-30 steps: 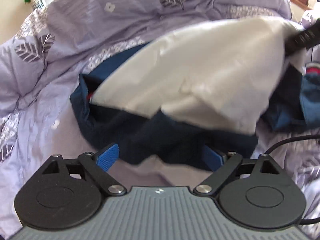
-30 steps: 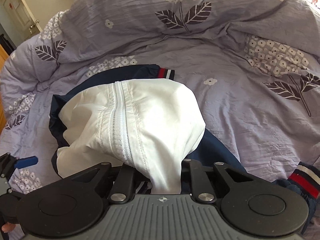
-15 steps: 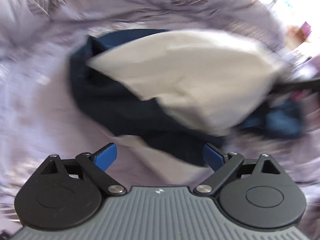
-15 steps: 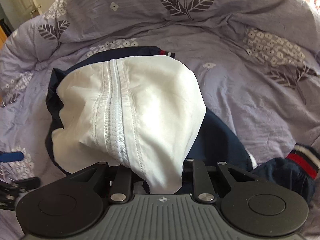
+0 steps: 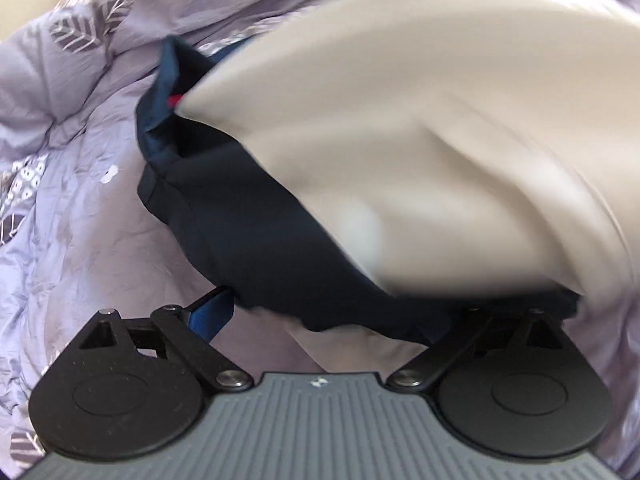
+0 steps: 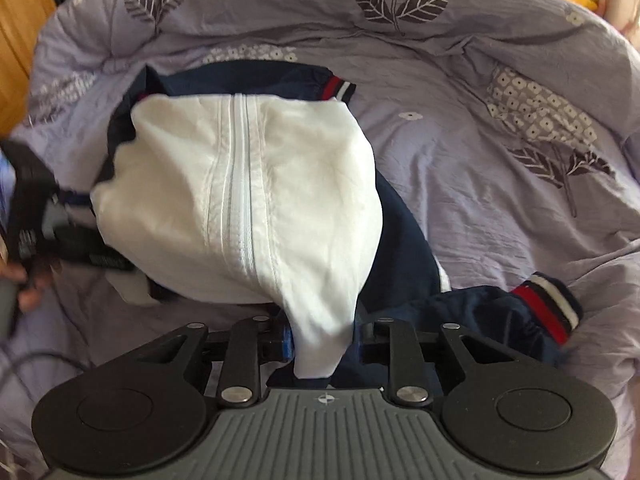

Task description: Fold clothes

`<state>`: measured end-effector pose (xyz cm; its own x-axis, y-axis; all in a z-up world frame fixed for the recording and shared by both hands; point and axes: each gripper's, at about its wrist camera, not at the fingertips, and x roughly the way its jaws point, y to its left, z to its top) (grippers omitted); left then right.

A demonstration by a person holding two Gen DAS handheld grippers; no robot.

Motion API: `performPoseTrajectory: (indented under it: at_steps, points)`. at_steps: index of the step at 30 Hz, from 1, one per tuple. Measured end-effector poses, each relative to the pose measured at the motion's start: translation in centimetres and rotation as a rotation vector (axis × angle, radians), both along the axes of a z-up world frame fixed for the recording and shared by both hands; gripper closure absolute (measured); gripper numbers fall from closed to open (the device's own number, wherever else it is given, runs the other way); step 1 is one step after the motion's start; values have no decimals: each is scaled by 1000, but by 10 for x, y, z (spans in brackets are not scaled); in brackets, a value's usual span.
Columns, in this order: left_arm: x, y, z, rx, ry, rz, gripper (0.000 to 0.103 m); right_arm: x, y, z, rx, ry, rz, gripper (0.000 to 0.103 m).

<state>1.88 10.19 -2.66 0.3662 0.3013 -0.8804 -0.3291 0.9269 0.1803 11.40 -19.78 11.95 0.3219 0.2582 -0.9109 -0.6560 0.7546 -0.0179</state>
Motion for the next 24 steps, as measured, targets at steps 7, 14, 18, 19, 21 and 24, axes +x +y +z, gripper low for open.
performPoseTrajectory:
  at_steps: [7,14,18,19,21,24]
  points:
    - [19,25,13,129,-20,21,5,9,-26,-45,62,59,-84,36]
    - [19,21,-7,210,21,-25,1,15,-38,-81,86,-4,-157,19]
    - [16,27,1,138,32,7,1,23,-40,-99,106,-13,-232,16]
    - [11,28,6,120,23,13,2,23,-41,-98,124,3,-232,21]
    - [-4,30,15,82,-1,22,2,13,-38,-88,178,11,-150,22]
    - [-30,29,16,41,7,16,2,-9,-25,-71,202,-26,11,22]
